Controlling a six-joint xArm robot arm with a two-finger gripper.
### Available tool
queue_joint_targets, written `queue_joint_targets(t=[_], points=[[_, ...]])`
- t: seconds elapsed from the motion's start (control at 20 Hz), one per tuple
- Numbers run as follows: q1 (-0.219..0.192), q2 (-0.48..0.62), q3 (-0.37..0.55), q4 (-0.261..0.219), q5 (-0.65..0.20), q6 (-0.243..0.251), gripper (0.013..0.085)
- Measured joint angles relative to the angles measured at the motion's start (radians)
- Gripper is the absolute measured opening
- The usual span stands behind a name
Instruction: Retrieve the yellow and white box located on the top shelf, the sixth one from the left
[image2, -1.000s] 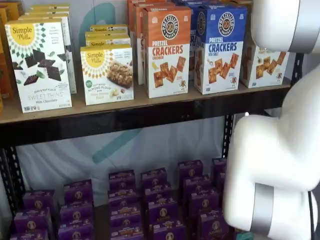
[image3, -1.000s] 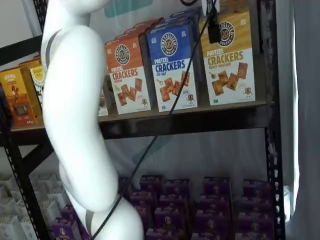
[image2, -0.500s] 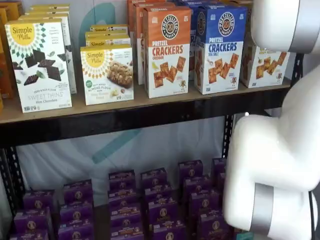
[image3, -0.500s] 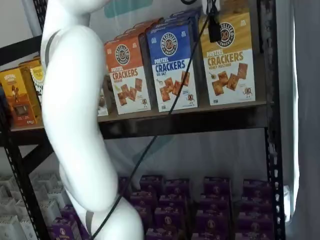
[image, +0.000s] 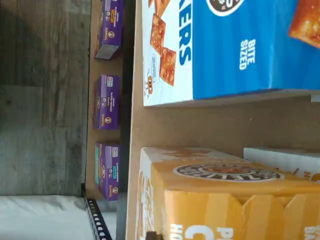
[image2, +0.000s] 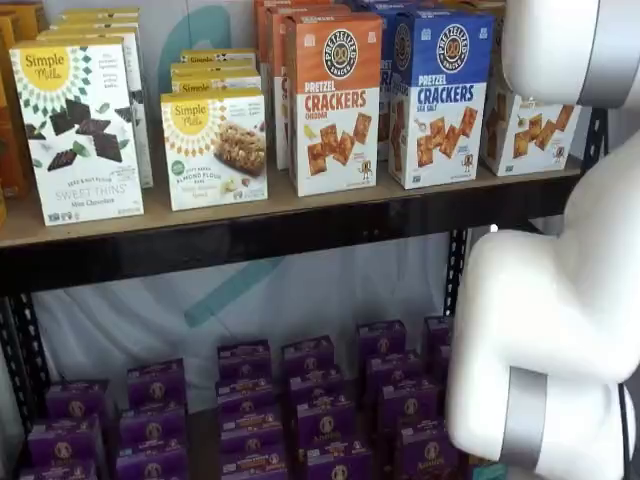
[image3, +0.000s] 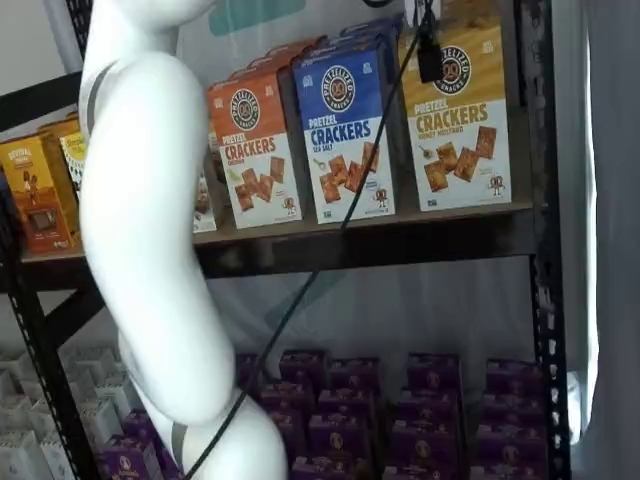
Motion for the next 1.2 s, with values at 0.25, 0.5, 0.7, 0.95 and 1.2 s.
queue_joint_targets(t=[0.25, 0.5, 0.7, 0.95, 1.2], points=[[-0.005, 0.0, -0.006, 0.004, 0.004, -0.004, 0.061], [-0.013, 0.007, -0.04, 0.015, 0.044, -0.001, 0.061], [-0.015, 0.002, -0.079, -0.005, 0.116, 0.001, 0.061], [-0.018, -0.025, -0.101, -0.057, 0.22, -0.008, 0.061], [-0.054, -0.086, -0.065, -0.05, 0.266, -0.036, 0.061]])
